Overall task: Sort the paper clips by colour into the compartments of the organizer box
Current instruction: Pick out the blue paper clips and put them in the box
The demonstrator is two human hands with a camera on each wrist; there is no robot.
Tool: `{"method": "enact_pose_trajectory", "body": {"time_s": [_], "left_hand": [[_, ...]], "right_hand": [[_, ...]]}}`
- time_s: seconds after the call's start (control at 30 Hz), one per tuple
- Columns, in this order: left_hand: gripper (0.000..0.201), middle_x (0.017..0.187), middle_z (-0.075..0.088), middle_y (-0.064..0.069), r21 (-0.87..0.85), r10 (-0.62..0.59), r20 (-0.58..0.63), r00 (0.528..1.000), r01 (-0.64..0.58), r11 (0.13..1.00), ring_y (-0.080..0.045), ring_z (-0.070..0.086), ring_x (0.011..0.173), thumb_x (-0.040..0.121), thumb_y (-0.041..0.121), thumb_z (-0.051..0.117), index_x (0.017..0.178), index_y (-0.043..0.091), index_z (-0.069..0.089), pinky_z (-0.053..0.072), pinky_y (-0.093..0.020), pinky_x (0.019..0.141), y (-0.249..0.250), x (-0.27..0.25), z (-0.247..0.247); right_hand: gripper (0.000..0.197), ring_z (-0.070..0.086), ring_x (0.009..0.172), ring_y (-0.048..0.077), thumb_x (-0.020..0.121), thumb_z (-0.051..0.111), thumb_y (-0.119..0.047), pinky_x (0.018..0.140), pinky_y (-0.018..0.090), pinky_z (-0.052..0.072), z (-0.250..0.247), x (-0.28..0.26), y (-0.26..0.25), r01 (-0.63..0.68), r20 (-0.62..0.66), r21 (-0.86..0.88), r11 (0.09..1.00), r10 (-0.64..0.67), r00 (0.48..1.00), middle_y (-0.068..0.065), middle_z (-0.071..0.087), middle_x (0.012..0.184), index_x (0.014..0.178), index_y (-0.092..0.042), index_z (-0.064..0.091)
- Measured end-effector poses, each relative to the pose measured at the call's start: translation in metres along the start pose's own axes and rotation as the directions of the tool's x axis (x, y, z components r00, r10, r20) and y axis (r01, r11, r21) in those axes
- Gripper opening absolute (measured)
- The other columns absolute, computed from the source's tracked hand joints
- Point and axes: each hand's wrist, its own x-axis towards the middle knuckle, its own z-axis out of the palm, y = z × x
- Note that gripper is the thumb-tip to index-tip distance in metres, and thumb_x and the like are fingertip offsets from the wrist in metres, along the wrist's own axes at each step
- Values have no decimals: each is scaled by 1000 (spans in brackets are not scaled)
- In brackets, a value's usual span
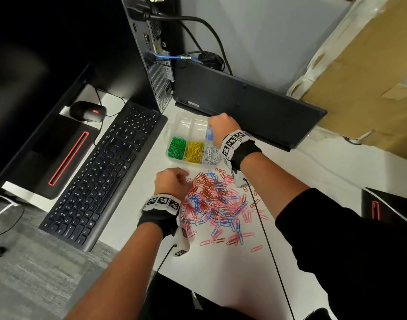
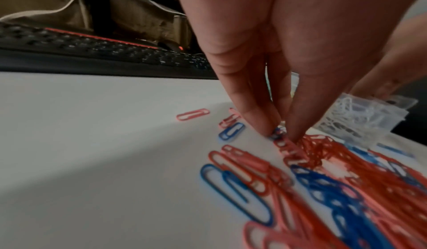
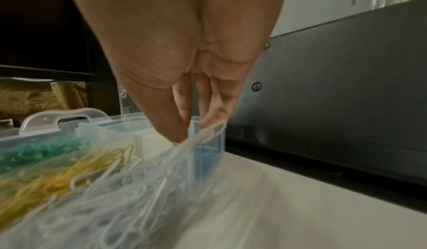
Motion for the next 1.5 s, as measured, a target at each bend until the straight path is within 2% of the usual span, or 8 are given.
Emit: {"method": "enact_pose_trajectory", "body": {"time_s": [0.13, 0.3, 0.6, 0.87, 1.23, 1.33, 1.43, 1.5], "left_hand": [[23, 79, 72, 4, 15, -9, 1, 1000, 9, 1000, -12, 67, 77, 71, 16, 82, 94, 18, 76, 53, -27, 89, 1, 1, 2], [20, 75, 71, 6, -59, -78, 27, 997, 79, 995, -10, 68, 75, 70, 10, 83, 83, 22, 75, 55, -29, 88, 0, 4, -2], [14, 79, 73, 7, -77, -95, 93, 991, 102, 992, -3, 66, 74, 74, 15, 81, 85, 22, 77, 53, -20, 84, -7, -4, -5], [7, 70, 72, 10, -191, -39, 108, 993, 59, 980, 0, 65, 67, 80, 24, 77, 73, 23, 74, 51, -14, 62, -5, -13, -15], [17, 75, 72, -16, -362, -45, 243, 969, 134, 922, -18, 67, 60, 76, 15, 81, 89, 8, 72, 55, -23, 52, 24, -23, 2], [7, 74, 69, -17, -431, -60, 274, 960, 178, 885, -20, 57, 54, 89, 3, 64, 93, 4, 70, 54, -28, 54, 21, -20, 1], [17, 65, 66, -3, -293, 2, 169, 986, 48, 955, -12, 54, 51, 94, 11, 55, 88, 17, 70, 51, -24, 57, 16, -9, 5], [18, 70, 66, 3, -44, 157, 110, 982, -153, 987, -9, 55, 56, 95, 17, 53, 93, 24, 69, 43, -16, 57, 21, -5, 8]], "right_hand": [[31, 66, 97, 24, 84, 63, 1, 84, 35, 57, -4, -5, 20, 6, -62, 308, 951, 13, 998, 7, 68, 108, 109, -16, 70], [33, 69, 78, 20, 84, 49, -5, 80, 35, 58, 14, -28, 63, -108, -281, 580, 808, 322, 904, 0, 74, 83, 80, -25, 74], [19, 60, 78, 14, 76, 82, -31, 72, 25, 47, 60, -53, 51, -209, -39, 564, 799, 279, 960, -3, 65, 84, 90, -20, 72], [15, 63, 74, 17, 83, 76, -26, 73, 31, 54, 75, -75, 41, -87, -187, 551, 830, 224, 957, 4, 69, 85, 87, -12, 77], [7, 62, 79, 18, 87, 65, -13, 68, 23, 46, 72, -97, 42, -125, -37, 500, 857, 166, 986, 3, 66, 87, 84, -11, 71], [6, 65, 77, 16, 88, 66, -11, 61, 16, 47, 71, -106, 45, -198, 39, 728, 656, 249, 968, 2, 69, 82, 91, -9, 71], [27, 60, 71, 16, 94, 57, -2, 63, 21, 51, 72, -122, 41, -287, 280, 958, 18, 180, 943, 6, 62, 79, 120, -6, 63], [31, 56, 69, 17, 97, 48, 2, 64, 26, 51, 72, -132, 35, -340, 383, 870, -356, 53, 922, 8, 57, 75, 125, -1, 60]]}}
